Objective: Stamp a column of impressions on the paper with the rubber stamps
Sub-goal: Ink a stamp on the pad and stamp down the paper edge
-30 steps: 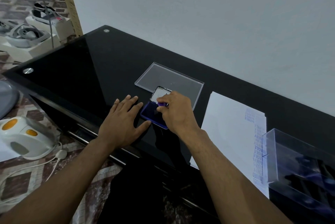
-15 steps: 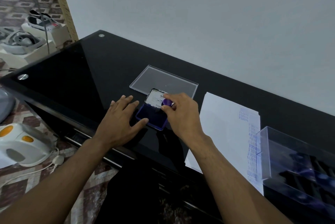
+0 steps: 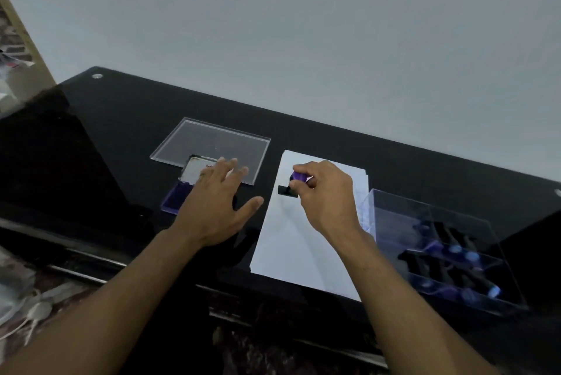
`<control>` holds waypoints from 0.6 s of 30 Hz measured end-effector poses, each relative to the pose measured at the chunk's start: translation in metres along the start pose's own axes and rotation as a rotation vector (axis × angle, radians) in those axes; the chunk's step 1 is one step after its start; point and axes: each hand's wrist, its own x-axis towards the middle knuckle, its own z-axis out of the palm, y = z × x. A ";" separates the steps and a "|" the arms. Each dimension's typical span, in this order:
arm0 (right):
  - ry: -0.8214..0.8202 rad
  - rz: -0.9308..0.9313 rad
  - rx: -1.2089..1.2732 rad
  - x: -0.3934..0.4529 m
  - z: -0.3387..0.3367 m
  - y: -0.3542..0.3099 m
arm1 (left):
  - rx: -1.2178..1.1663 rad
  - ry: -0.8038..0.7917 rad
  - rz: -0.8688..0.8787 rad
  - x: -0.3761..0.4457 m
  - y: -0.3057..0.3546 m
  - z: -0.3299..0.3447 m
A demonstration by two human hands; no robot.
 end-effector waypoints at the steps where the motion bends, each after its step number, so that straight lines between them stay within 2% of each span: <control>1: 0.008 0.012 -0.007 0.000 -0.006 0.007 | 0.010 -0.024 0.013 0.004 0.009 0.005; 10: 0.070 0.107 -0.067 0.010 -0.048 0.058 | 0.009 -0.128 0.090 0.041 0.069 0.047; 18: 0.067 0.164 -0.104 0.036 -0.065 0.087 | 0.041 -0.187 0.101 0.081 0.087 0.080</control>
